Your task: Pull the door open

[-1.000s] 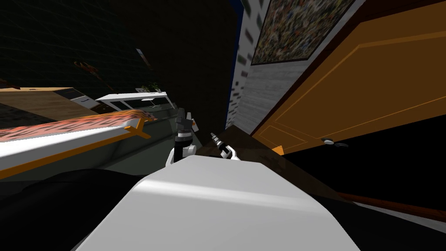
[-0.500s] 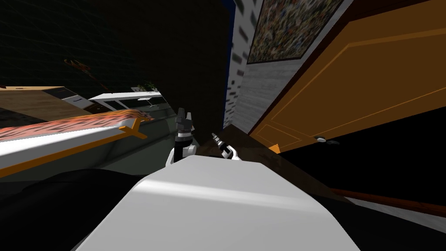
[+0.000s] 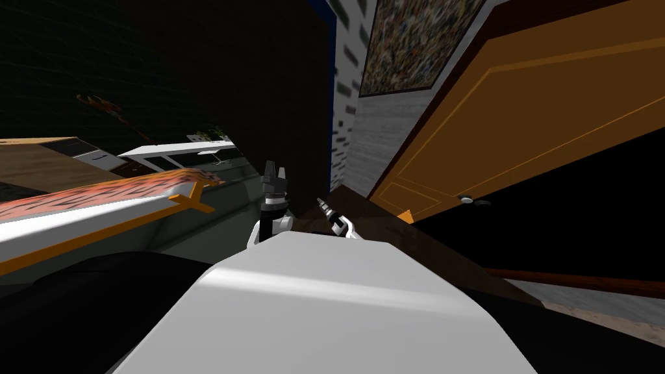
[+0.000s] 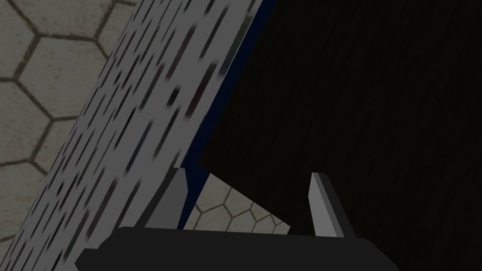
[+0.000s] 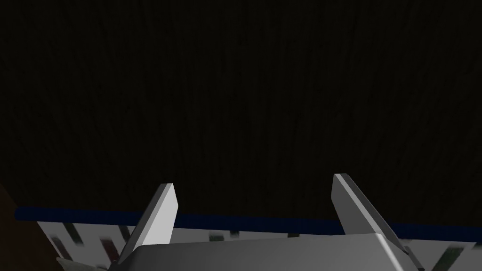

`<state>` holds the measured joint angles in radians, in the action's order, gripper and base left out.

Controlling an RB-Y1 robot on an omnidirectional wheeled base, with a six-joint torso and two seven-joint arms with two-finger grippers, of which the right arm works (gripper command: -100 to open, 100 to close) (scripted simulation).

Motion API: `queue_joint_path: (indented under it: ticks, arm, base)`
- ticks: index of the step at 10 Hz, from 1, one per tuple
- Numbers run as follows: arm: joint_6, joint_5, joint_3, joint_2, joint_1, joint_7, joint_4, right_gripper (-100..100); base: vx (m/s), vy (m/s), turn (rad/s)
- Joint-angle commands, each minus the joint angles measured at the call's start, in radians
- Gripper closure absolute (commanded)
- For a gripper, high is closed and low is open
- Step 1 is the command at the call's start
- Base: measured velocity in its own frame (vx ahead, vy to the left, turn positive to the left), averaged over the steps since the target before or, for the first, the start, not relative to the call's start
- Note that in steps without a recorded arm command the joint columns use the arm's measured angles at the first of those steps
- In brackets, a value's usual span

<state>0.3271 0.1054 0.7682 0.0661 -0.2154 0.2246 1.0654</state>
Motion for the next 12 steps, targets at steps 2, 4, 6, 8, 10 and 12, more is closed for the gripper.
queue_joint_path:
  ticks: [2,4,6,8,10,12]
  arm:
    - [0.007,-0.001,0.000,-0.021,-0.011,0.001,-0.014,-100]
    - [0.011,-0.002,0.002,-0.038,-0.017,0.003,-0.018,-100]
    - [0.013,-0.003,0.003,-0.054,-0.022,0.004,-0.022,-100]
    - [0.015,-0.003,0.004,-0.066,-0.025,0.005,-0.024,-100]
    - [0.017,-0.004,0.005,-0.082,-0.028,0.005,-0.026,-100]
    - [0.019,-0.004,0.005,-0.096,-0.031,0.006,-0.027,-100]
  base:
    - [0.030,0.202,-0.009]
    - [0.046,0.202,0.055]
    - [0.027,0.138,0.029]
    - [0.032,0.207,-0.049]
    - [0.051,0.201,0.052]
    - [0.059,0.217,0.040]
